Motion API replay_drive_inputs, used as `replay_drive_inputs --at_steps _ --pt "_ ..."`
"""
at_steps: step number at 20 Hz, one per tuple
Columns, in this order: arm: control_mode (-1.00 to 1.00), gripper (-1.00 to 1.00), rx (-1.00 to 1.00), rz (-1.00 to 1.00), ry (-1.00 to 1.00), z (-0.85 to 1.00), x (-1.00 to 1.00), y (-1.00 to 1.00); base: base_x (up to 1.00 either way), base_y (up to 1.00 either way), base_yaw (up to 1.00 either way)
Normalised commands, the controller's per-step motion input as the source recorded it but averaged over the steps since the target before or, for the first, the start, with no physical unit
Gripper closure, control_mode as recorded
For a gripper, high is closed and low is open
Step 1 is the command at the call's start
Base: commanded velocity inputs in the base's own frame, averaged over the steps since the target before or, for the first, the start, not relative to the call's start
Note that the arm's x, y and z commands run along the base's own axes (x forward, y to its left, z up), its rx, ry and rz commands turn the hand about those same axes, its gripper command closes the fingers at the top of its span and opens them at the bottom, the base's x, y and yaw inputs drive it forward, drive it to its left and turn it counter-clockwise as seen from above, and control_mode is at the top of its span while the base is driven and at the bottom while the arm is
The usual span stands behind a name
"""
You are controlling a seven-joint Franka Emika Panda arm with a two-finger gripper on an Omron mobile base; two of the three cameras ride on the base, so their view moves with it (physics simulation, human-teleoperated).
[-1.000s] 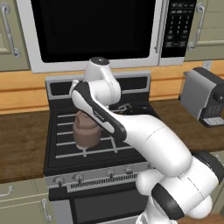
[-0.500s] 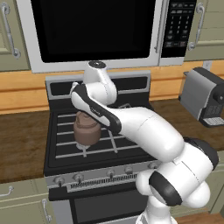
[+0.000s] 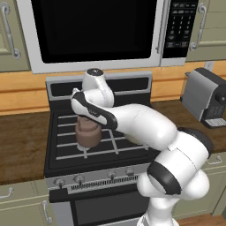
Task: Pick the kettle from the counter and place it on a stove burner. Then turn the burner on.
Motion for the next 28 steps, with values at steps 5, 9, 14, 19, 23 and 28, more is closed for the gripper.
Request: replay_drive_inputs --at_steps 5,9,14,19,23,28 --pt "-1.0 1.0 -0.03 0.0 0.0 -0.29 0.33 0.0 0.0 0.0 0.0" --pt "-1.0 1.0 -0.03 -0.01 0.0 -0.19 0.29 0.0 0.0 0.0 0.0" --pt "-1.0 1.0 -0.01 -0.03 0.0 -0.03 0.17 0.04 0.0 0.0 0.0" --pt "-1.0 1.0 0.0 -0.05 0.07 0.0 0.04 0.13 0.0 0.0 0.0" --pt "-1.0 1.0 0.0 -0.06 0.08 0.0 0.04 0.19 0.0 0.0 0.0" --pt "-1.0 1.0 0.0 -0.06 0.02 0.0 0.34 0.24 0.0 0.0 0.0"
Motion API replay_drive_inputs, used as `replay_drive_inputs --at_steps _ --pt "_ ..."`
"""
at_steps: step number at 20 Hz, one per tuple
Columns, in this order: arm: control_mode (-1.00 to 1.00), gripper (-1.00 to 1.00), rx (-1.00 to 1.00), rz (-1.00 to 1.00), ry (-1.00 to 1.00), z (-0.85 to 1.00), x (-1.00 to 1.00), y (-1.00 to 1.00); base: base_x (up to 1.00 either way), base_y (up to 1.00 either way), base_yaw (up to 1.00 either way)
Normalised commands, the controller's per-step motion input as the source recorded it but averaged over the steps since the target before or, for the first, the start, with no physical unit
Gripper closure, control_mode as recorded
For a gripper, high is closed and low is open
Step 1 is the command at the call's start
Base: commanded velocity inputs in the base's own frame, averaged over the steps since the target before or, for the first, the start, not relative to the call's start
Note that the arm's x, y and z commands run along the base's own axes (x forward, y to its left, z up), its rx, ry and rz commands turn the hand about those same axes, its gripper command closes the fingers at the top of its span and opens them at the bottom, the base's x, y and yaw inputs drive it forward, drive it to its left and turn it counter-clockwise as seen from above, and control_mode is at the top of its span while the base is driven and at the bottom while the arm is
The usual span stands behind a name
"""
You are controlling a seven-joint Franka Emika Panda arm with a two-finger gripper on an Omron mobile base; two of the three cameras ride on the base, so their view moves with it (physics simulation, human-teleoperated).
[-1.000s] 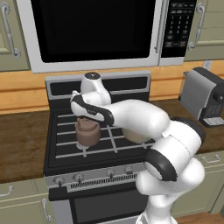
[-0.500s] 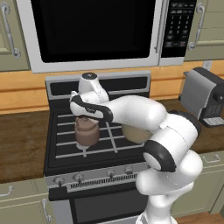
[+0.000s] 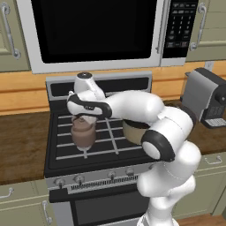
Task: Pick the kettle from the counter and place it on a stove burner. Then turn the burner on.
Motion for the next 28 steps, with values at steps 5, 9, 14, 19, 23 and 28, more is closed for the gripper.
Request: replay_drive_inputs --at_steps 5,9,14,19,23,28 --pt "-1.0 1.0 -0.01 -0.03 0.0 -0.08 0.32 0.16 0.0 0.0 0.0" --pt "-1.0 -1.0 -0.01 -0.03 0.0 -0.12 0.04 0.09 0.0 0.0 0.0" --pt "-1.0 -1.0 0.0 -0.02 0.0 -0.01 0.05 -0.01 0.0 0.0 0.0" --pt "-1.0 -1.0 0.0 -0.01 0.0 0.0 0.04 -0.06 0.0 0.0 0.0" --pt "-1.0 -1.0 0.0 -0.01 0.0 0.0 0.01 0.0 0.0 0.0 0.0" --pt "-1.0 -1.0 0.0 0.0 0.0 0.0 0.0 0.0 0.0 0.0 0.0"
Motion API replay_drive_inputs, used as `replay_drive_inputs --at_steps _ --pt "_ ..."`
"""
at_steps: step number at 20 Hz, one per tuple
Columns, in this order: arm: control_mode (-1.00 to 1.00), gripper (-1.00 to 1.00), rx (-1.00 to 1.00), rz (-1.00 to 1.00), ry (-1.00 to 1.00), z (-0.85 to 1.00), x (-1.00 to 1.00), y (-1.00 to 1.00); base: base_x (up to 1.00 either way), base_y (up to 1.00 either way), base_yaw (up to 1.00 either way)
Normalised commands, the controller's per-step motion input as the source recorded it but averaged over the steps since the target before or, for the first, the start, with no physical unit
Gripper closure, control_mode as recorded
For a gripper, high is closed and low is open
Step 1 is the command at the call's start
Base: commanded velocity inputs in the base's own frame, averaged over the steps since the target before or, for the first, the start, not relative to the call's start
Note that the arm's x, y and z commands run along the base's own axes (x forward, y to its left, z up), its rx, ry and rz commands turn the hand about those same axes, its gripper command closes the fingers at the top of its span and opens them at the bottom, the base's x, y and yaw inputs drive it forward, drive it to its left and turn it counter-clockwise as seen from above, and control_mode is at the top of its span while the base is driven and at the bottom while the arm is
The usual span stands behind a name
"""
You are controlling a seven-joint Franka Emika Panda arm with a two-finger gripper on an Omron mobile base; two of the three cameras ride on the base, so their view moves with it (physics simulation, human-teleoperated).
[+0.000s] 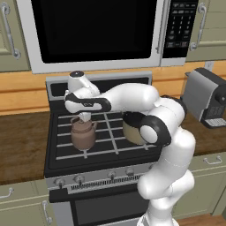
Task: Pick the kettle from the counter and place it on a stove burner. Then turn the burner on.
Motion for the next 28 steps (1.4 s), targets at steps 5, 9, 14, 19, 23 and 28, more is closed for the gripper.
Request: replay_drive_inputs --at_steps 5,9,14,19,23,28 --pt "-1.0 -1.0 0.0 0.0 0.0 0.0 0.0 0.0 0.0 0.0 0.0" --pt "-1.0 -1.0 0.0 0.0 0.0 0.0 -0.02 0.0 0.0 0.0 0.0" --pt "-1.0 -1.0 0.0 0.03 -0.01 0.0 -0.14 0.0 0.0 0.0 0.0" --pt "-1.0 -1.0 -0.01 0.0 0.0 0.0 -0.34 0.0 0.0 0.0 0.0" --pt "-1.0 -1.0 -0.06 0.0 0.0 -0.13 0.02 0.0 0.0 0.0 0.0" --pt "-1.0 -1.0 -0.07 0.0 -0.01 -0.2 0.3 0.0 0.0 0.0 0.0"
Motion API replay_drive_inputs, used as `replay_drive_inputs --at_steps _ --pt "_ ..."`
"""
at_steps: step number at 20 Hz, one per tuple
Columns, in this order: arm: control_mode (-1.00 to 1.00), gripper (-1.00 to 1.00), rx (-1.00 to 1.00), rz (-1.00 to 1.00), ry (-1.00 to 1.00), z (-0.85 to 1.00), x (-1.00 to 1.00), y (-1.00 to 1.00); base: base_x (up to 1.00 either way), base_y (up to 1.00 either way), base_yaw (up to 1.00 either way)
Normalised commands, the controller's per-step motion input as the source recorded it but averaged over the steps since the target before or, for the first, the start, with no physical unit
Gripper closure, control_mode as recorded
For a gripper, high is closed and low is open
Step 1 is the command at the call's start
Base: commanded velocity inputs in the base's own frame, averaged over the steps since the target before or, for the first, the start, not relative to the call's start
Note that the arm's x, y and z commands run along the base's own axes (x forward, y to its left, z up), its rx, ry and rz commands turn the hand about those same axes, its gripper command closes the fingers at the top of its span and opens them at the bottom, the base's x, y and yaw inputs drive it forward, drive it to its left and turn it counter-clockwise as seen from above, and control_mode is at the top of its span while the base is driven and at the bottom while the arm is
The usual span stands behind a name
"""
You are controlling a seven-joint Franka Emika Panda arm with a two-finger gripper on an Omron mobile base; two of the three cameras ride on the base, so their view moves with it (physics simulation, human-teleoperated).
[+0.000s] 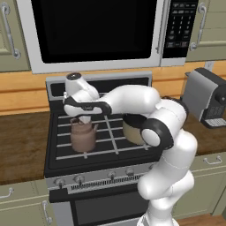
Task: Pick the kettle from the counter and place it on a stove burner. Then turn the burner on.
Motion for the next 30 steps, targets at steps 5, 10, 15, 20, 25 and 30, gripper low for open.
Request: replay_drive_inputs --at_steps 5,10,15,20,25,30 --pt "-1.0 -1.0 -0.03 0.0 0.0 0.03 0.27 0.09 0.0 0.0 0.0" --pt "-1.0 -1.0 -0.06 0.0 -0.02 0.02 0.09 0.11 0.0 0.0 0.0" --pt "-1.0 -1.0 -0.04 0.0 -0.03 0.25 0.0 0.0 0.0 0.0 0.0" --pt "-1.0 -1.0 -0.01 0.0 -0.07 0.33 0.0 0.0 0.0 0.0 0.0" --pt "-1.0 -1.0 -0.01 0.0 -0.08 0.25 0.0 0.0 0.0 0.0 0.0" --pt "-1.0 -1.0 0.0 0.0 -0.04 0.37 -0.17 0.03 0.0 0.0 0.0"
